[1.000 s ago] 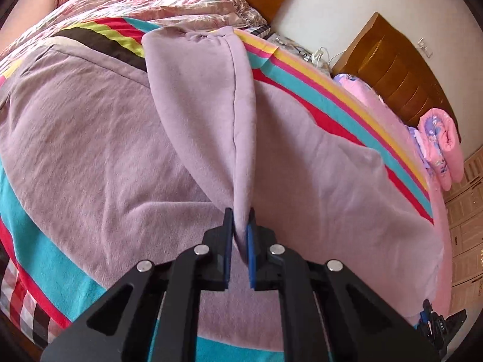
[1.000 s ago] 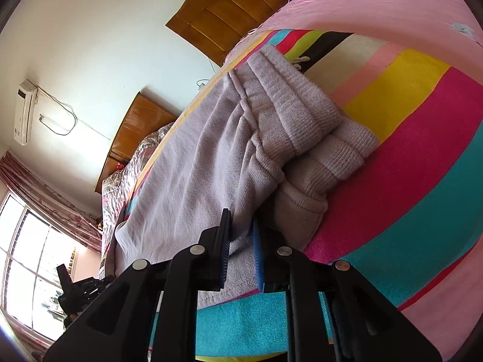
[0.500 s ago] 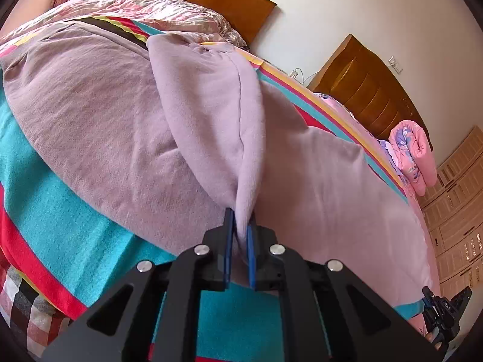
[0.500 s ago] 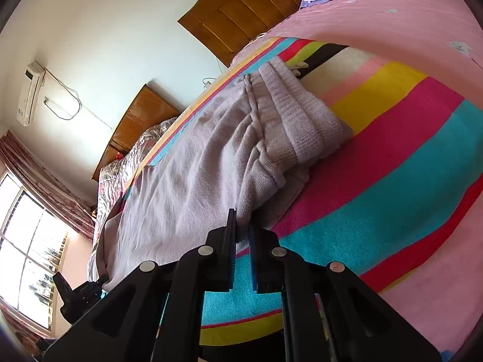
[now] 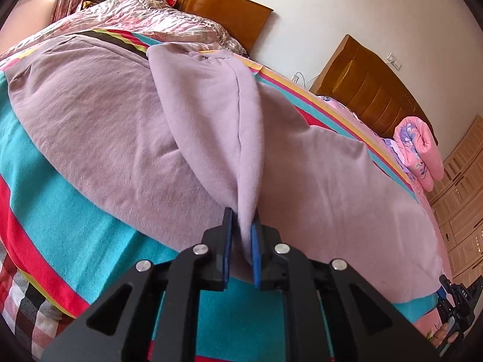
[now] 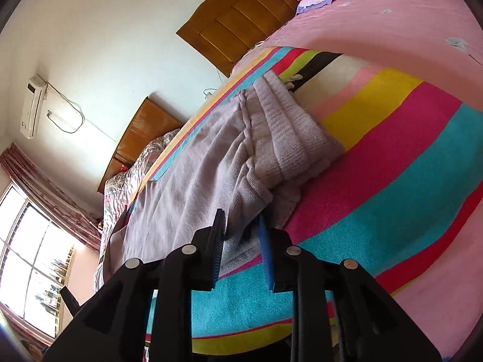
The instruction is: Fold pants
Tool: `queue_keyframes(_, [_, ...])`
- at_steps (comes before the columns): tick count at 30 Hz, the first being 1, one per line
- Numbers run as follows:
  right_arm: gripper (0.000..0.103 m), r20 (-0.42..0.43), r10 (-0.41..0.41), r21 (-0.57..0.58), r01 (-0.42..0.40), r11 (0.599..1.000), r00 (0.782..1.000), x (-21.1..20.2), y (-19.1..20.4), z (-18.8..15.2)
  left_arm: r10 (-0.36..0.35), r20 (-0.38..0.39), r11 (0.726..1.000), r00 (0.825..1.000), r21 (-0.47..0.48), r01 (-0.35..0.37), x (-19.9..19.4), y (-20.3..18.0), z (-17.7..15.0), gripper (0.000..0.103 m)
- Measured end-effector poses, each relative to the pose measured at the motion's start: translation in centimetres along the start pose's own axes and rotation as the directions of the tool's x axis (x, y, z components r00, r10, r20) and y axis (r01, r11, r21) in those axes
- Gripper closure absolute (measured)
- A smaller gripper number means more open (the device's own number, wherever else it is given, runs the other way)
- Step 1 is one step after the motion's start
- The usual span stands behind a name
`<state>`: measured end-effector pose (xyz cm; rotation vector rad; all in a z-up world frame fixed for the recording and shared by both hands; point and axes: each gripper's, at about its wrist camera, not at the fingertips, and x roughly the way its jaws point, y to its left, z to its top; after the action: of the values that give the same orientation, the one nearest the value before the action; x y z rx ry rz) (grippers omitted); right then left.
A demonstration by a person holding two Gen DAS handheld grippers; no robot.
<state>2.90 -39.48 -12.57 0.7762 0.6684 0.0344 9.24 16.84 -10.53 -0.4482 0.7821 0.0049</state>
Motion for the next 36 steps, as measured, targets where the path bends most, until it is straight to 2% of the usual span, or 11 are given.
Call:
queue_keyframes(12, [0.097,0.032,-0.087,-0.094,0.09,0.991,0.996,0.5,0.6,-0.4,0.0,-0.002,1.0,1.0,0.002,0.0,0.3,0.0,0.1,0.09])
queue_keyframes(15, [0.079,0.014,-0.143,-0.079,0.144,0.986,0.99,-1.1,1.4,-0.6,0.005,-0.013,1.0,1.0,0.024,-0.005,0.3,-0.3,0.3,0.086])
queue_keyframes(16, [0.052,0.03,-0.221,-0.071,0.222,0.972,0.975,-2.2,1.9,-0.7,0.009,-0.013,1.0,1.0,0.028,-0.009,0.2,-0.4,0.4,0.075])
queue_keyframes(17, [0.043,0.069,-0.237,-0.063,0.242,0.968,0.969,-3.4,2.7,-1.0,0.017,-0.008,0.999,1.0,0.03,-0.017,0.1,-0.4,0.5,0.065])
queue_keyframes(19, [0.043,0.139,-0.197,-0.137,0.216,0.967,0.971,-4.9,5.4,-1.6,0.035,0.002,0.999,0.999,0.032,-0.035,-0.2,-0.4,0.7,0.05])
queue_keyframes(23, [0.043,0.1,-0.152,-0.453,0.181,0.873,0.983,-1.7,12.3,-3.4,0.039,0.008,0.999,0.999,0.032,-0.04,0.1,-0.2,0.6,0.047])
queue_keyframes(26, [0.044,-0.06,-0.206,-0.484,0.152,0.862,0.977,3.2,12.4,-4.7,0.042,0.0,0.999,0.999,0.028,-0.042,-0.4,0.0,0.8,0.044])
queue_keyframes(29, [0.044,-0.028,-0.259,-0.571,0.197,0.797,0.965,3.7,12.6,-6.5,0.05,0.036,0.999,0.998,0.003,-0.051,-2.2,0.9,1.9,0.033])
queue_keyframes(31, [0.045,-0.044,-0.26,-0.528,0.198,0.825,0.965,2.9,13.0,-5.9,0.051,0.065,0.999,0.997,-0.011,-0.05,-3.4,1.3,3.2,0.027])
queue_keyframes(33, [0.044,-0.021,-0.197,-0.502,0.16,0.85,0.98,2.0,14.6,-4.6,0.062,0.091,0.998,0.994,-0.004,-0.062,-4.1,0.9,4.8,0.027])
queue_keyframes(36, [0.044,-0.007,-0.099,-0.573,0.078,0.816,0.995,3.0,19.3,-3.1,0.088,0.066,0.991,0.994,0.095,-0.094,-2.6,-2.6,8.0,0.025])
